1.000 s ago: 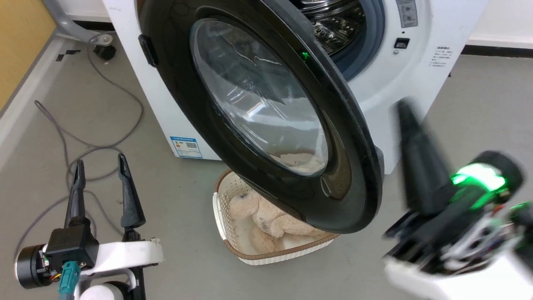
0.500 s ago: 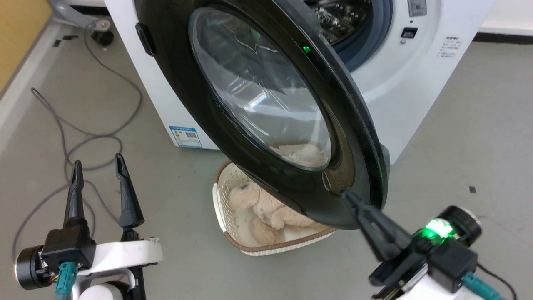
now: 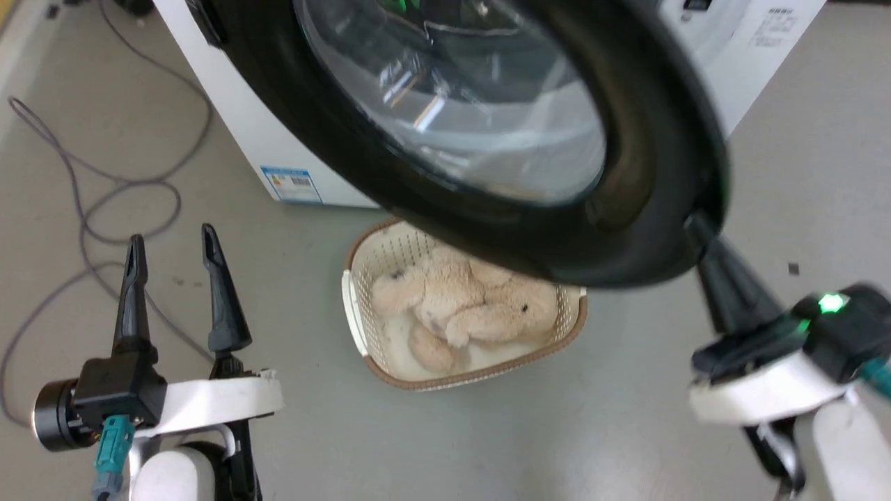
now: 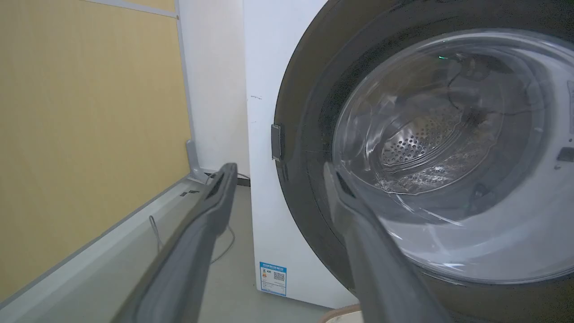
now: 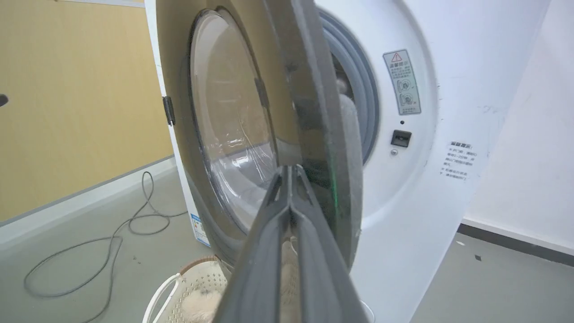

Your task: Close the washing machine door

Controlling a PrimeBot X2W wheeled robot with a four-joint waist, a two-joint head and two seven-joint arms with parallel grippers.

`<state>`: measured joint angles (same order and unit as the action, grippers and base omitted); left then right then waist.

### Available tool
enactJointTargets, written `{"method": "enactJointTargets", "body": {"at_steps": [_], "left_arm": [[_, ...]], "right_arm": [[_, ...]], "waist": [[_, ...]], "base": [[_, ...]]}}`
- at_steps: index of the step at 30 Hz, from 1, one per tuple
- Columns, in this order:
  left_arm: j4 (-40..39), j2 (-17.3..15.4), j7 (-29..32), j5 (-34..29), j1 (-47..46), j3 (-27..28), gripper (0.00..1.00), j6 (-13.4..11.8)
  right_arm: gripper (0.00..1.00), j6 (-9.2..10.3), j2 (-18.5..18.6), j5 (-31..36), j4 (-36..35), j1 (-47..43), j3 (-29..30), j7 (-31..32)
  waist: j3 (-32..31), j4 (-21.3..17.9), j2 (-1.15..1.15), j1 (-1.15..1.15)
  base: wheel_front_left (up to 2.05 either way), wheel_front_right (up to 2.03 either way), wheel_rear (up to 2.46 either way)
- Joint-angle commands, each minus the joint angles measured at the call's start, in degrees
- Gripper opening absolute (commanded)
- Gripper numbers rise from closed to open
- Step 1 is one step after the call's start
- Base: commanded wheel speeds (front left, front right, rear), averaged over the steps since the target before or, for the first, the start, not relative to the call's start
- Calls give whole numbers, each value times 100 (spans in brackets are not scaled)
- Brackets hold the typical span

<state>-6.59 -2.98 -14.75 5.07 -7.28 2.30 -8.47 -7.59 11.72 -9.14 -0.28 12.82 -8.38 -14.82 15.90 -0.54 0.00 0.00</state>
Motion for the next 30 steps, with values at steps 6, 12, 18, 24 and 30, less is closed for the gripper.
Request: {"method": "enactJointTargets", "body": {"at_steps": [6, 12, 18, 24, 30], "left_arm": [[-50, 8, -25, 40, -363, -156, 100, -63], [-81, 9, -25, 143, -688, -253, 100, -131], [-58, 10, -25, 193, -906, -303, 100, -151], [10, 10, -25, 247, -1024, -314, 100, -123], [71, 10, -25, 300, -1147, -260, 100, -73]], "right_arm": [[0, 10, -46, -25, 509, 906, 482, -18], [0, 10, 62, -13, 1120, 1796, 707, -18], [0, 10, 250, 25, 1730, 2628, 832, -18], [0, 10, 424, 50, 2240, 3234, 938, -18], [0, 10, 597, 185, 2621, 3645, 849, -18]], "waist": [[622, 40, 0, 0], [1118, 124, 0, 0], [1410, 196, 0, 0], [1543, 253, 0, 0], [1623, 306, 0, 0]], "base": [[0, 0, 0], [0, 0, 0], [0, 0, 0], [0, 0, 0], [0, 0, 0]]}}
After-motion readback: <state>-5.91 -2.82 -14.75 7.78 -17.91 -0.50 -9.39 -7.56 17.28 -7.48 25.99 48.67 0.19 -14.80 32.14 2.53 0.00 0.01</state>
